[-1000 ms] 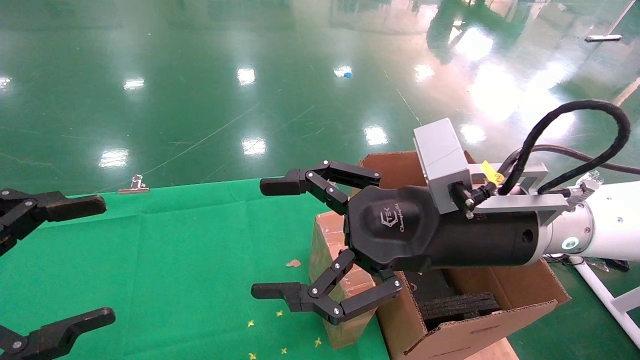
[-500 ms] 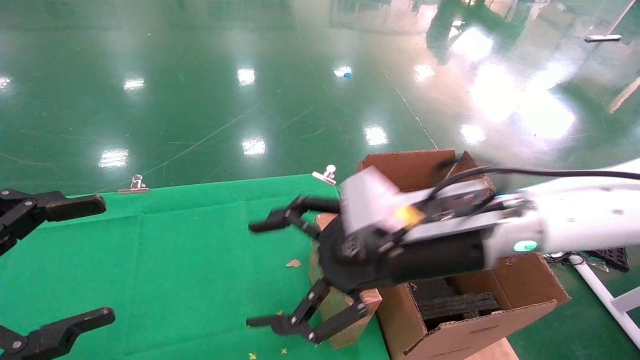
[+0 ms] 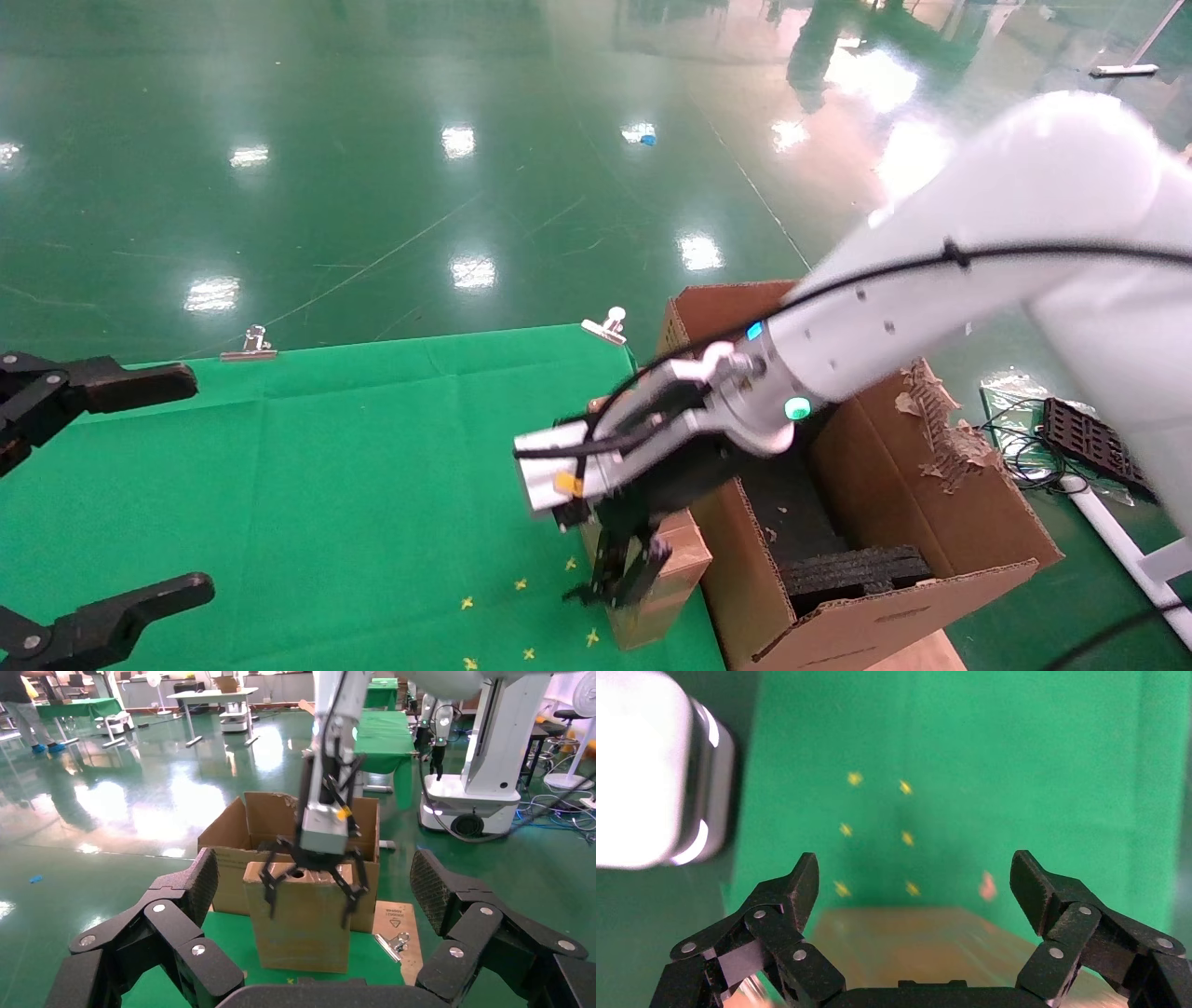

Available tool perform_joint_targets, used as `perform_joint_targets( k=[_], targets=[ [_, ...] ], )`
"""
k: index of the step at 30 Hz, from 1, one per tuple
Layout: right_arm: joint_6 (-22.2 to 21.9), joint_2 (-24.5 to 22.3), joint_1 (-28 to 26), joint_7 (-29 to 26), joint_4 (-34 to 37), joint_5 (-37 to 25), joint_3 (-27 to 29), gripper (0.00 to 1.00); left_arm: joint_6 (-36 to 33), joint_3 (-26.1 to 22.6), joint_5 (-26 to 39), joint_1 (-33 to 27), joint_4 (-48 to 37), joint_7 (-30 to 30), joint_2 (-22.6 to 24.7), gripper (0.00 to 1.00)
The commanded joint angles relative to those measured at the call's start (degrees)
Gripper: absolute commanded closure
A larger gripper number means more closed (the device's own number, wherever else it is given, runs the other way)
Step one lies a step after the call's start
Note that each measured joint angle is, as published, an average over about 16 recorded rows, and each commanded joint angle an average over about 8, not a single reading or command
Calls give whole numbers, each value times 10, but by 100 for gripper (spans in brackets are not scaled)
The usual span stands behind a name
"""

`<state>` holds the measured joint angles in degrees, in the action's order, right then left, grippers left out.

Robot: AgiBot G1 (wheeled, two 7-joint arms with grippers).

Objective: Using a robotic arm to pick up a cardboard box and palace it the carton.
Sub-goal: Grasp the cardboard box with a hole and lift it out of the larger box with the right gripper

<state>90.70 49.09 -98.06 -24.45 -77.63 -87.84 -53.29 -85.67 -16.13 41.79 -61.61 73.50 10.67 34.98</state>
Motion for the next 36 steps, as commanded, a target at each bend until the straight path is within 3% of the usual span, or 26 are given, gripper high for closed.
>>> perform_joint_targets(
  k=[1, 9, 17, 32, 36],
  targets=[
    [2, 7, -37, -12, 0, -15, -32, 0, 0, 0, 0, 0, 0, 0, 0, 0],
    [3, 7, -187, -44, -1, 2, -187, 0, 0, 0, 0, 0, 0, 0, 0, 0],
    [-8, 27, -246, -76, -2, 28, -311, 0, 0, -1, -1, 0, 0, 0, 0, 0],
    [-31, 49, -268, -121, -2, 46, -386, 0, 1, -1, -1, 0, 0, -1, -1, 0],
    [-26, 44, -283, -164, 2, 53, -394, 0, 1, -2, -1, 0, 0, -1, -1, 0]
  ],
)
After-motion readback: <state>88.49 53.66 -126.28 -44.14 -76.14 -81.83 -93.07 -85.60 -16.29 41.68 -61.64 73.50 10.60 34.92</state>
